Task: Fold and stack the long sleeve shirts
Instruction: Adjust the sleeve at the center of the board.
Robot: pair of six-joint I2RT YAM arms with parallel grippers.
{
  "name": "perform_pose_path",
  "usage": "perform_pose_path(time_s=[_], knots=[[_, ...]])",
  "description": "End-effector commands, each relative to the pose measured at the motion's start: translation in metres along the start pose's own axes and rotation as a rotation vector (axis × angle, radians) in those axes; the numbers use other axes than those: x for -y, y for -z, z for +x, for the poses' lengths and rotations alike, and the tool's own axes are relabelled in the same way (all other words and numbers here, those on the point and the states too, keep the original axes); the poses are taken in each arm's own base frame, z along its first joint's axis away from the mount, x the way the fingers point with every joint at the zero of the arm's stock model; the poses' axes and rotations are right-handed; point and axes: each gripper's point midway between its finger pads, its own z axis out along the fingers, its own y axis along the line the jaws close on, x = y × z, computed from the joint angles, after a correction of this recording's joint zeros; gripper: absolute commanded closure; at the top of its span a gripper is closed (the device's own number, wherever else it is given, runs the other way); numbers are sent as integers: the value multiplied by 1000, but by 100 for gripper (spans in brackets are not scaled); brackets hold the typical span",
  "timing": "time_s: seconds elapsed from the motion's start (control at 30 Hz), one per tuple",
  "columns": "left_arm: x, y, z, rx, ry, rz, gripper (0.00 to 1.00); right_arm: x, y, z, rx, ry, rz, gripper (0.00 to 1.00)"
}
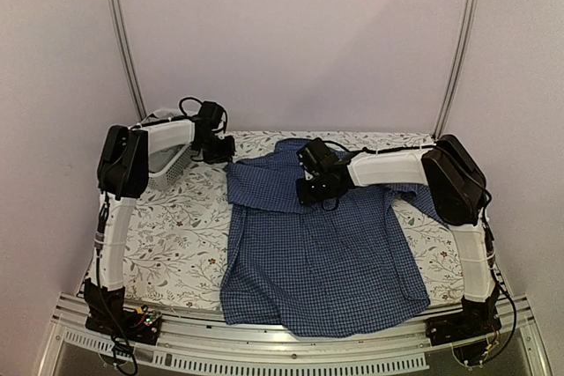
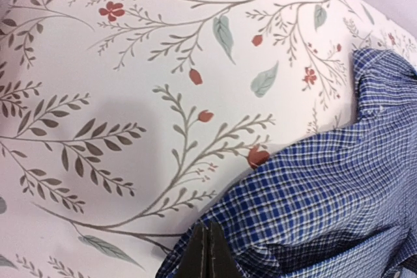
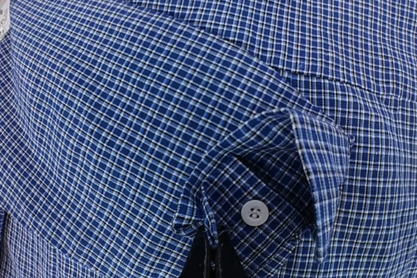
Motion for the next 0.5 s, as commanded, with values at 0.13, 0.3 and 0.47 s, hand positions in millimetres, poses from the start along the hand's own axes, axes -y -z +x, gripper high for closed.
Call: perform_pose_path(time_s=[0.13, 0.3, 0.47], knots=[[8, -1, -7, -38, -48, 58, 100, -1, -18, -15, 0, -4, -38, 100], [22, 30, -23, 30, -96, 57, 77, -1, -29, -1, -52, 0, -53, 100], [49, 51, -53, 151, -142, 91, 69, 4, -23, 8, -66, -1, -47, 100]])
